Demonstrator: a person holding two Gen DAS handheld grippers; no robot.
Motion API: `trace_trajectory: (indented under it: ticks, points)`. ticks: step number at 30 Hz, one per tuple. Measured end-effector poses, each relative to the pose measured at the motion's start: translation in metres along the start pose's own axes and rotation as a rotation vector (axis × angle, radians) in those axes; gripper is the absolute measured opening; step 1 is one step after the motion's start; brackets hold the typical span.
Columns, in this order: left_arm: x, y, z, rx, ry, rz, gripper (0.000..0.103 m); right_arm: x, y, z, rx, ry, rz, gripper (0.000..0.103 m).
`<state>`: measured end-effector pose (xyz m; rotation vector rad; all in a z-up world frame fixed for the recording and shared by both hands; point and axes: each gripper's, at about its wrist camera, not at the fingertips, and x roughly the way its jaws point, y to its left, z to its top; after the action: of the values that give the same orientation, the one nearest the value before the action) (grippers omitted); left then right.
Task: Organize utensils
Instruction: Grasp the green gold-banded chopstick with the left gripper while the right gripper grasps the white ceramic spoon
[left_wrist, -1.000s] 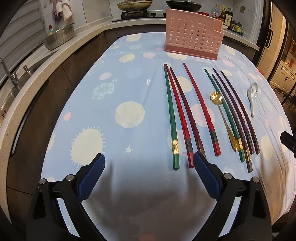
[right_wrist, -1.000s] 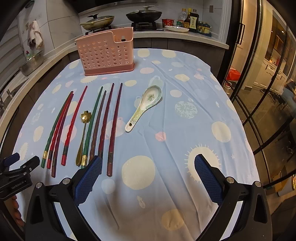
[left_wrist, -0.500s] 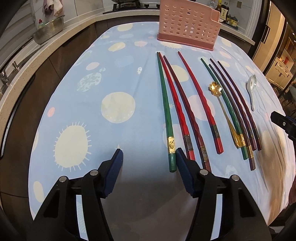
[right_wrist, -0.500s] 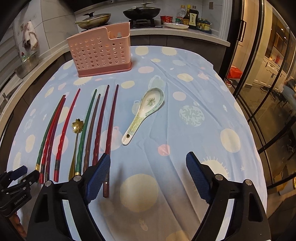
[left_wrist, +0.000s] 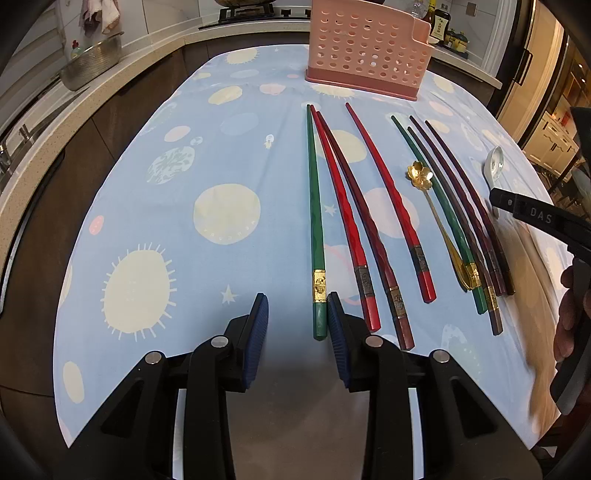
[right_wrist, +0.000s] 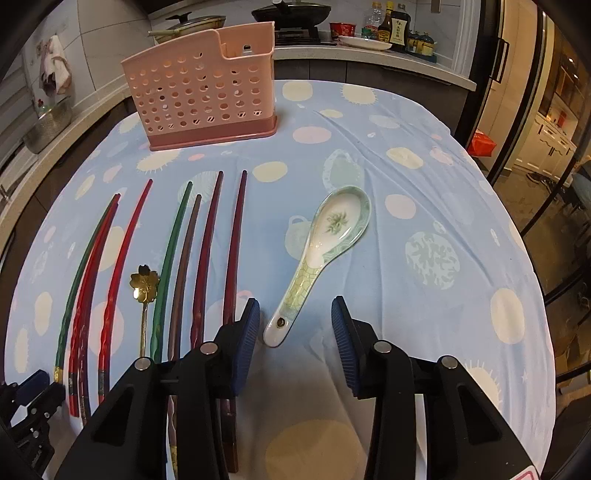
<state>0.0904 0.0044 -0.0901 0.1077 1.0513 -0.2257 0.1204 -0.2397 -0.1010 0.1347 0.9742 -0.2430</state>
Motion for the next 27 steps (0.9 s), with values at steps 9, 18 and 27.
trace_trajectory:
  ticks: [9,18,27]
  points:
    - [0.0,0.0,0.0,0.004,-0.004,-0.002,0.032,0.002,-0.001,-0.01,-0.017,-0.011,0.011,0.016]
    - [-0.002,0.005,-0.001,-0.013,-0.001,-0.043,0.013,-0.014,-0.016,-0.025,-0.001,-0.003,0.057,0.007]
    - [-0.009,0.007,-0.006,-0.028,0.006,-0.088,0.007,-0.05,-0.024,-0.038,0.003,-0.034,0.104,0.005]
